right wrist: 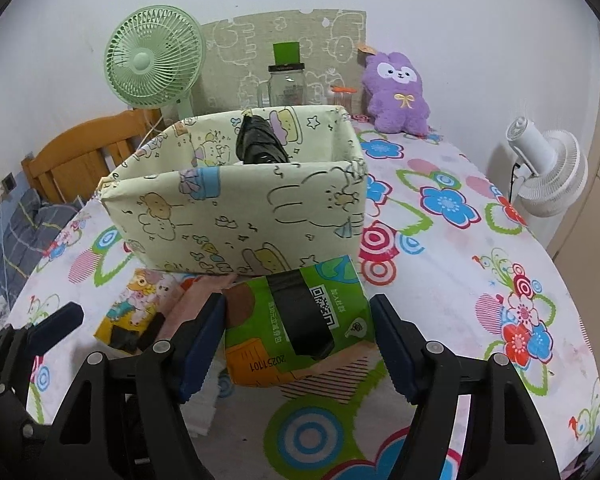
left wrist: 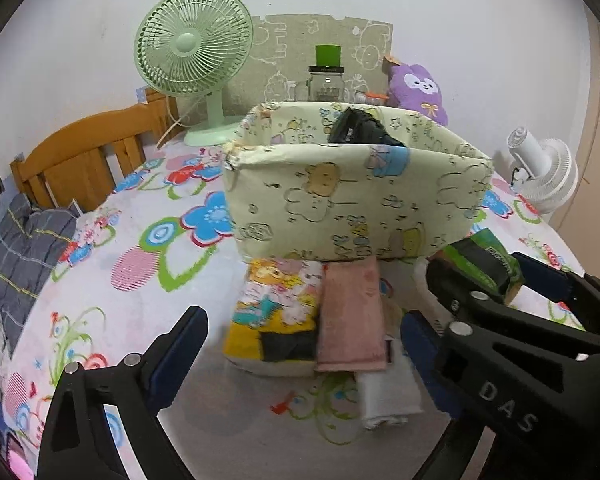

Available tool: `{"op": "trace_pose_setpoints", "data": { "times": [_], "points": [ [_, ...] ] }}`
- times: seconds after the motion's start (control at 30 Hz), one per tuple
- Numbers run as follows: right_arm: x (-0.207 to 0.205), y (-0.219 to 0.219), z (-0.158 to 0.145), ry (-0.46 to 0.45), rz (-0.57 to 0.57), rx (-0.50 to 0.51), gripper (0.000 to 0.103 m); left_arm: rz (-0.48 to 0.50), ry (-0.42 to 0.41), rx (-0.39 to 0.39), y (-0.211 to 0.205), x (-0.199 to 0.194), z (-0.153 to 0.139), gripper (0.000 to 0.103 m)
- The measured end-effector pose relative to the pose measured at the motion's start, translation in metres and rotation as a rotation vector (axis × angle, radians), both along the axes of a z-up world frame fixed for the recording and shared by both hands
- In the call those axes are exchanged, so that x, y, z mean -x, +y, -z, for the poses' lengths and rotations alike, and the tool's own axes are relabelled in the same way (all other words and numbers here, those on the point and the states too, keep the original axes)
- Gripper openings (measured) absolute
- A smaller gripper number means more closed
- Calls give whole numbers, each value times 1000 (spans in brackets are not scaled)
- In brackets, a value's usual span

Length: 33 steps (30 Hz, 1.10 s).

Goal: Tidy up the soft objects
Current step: 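Grasp the cartoon-print pouch with the left tool while the right tool grasps the green snack bag, then lift the pouch and green bag with both tools and carry them over the box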

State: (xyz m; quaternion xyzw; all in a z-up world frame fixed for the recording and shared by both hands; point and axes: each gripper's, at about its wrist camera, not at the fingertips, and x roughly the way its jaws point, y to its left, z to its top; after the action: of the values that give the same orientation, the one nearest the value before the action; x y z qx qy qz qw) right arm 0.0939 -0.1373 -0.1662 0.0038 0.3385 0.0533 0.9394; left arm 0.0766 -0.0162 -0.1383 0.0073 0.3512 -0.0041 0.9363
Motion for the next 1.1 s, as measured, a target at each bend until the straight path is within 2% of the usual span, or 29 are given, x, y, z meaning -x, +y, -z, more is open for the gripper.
{"op": "trace_pose_setpoints", "data": {
  "times": [0.23,0.37,0.53,0.63,0.7,0.77,1.1],
  "points": [
    [-6,11,0,8,-8,-7,75,-4,30,19,14,-13,5,92],
    [-12,19,3,21,-15,8,75,5,84,53,22,-23,14,83],
    [-19,24,8,41,-21,14,75,6,101,81,27,-28,19,76],
    [-22,25,10,46,-17,13,75,14,111,101,28,-30,21,69],
    [-23,26,10,46,-17,11,75,28,116,119,28,-31,21,58],
    [-24,25,10,49,-18,4,75,40,118,137,28,-30,21,51],
    [-18,20,5,52,-21,-22,75,24,75,92,18,-17,9,48]
  ]
}}
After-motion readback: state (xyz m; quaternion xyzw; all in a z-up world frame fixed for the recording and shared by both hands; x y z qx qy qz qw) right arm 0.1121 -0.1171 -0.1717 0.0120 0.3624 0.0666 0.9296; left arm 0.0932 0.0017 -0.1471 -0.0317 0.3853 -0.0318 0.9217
